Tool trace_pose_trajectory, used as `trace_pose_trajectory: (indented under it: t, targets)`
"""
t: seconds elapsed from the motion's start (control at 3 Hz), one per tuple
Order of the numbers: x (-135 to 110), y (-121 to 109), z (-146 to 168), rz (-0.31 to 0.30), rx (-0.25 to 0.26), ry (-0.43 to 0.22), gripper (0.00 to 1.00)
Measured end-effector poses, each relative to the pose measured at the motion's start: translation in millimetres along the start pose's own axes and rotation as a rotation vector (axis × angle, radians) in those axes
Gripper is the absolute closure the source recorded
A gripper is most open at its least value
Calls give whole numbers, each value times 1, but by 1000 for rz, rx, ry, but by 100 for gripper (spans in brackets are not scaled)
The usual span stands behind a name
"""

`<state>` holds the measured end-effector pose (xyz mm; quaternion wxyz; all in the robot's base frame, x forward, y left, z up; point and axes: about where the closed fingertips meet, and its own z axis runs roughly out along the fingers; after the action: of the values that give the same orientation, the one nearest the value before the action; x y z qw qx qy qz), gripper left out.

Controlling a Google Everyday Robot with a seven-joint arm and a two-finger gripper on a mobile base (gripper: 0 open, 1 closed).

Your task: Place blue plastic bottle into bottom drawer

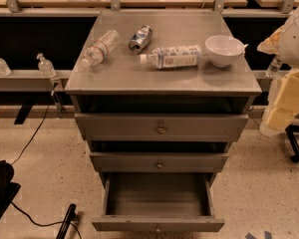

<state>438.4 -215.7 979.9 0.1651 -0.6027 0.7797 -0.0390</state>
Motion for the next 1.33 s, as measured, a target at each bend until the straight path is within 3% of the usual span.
trace_pose_trajectory:
  t: [0.33, 0.67, 1.0, 1.33]
  targets:
    - [0, 0, 0, 0, 0, 0, 0]
    - [-8, -17, 5, -50, 28, -10, 0]
    - [-20, -53, 18, -123, 66, -15, 0]
    - [-58, -114, 42, -236, 89, -26, 0]
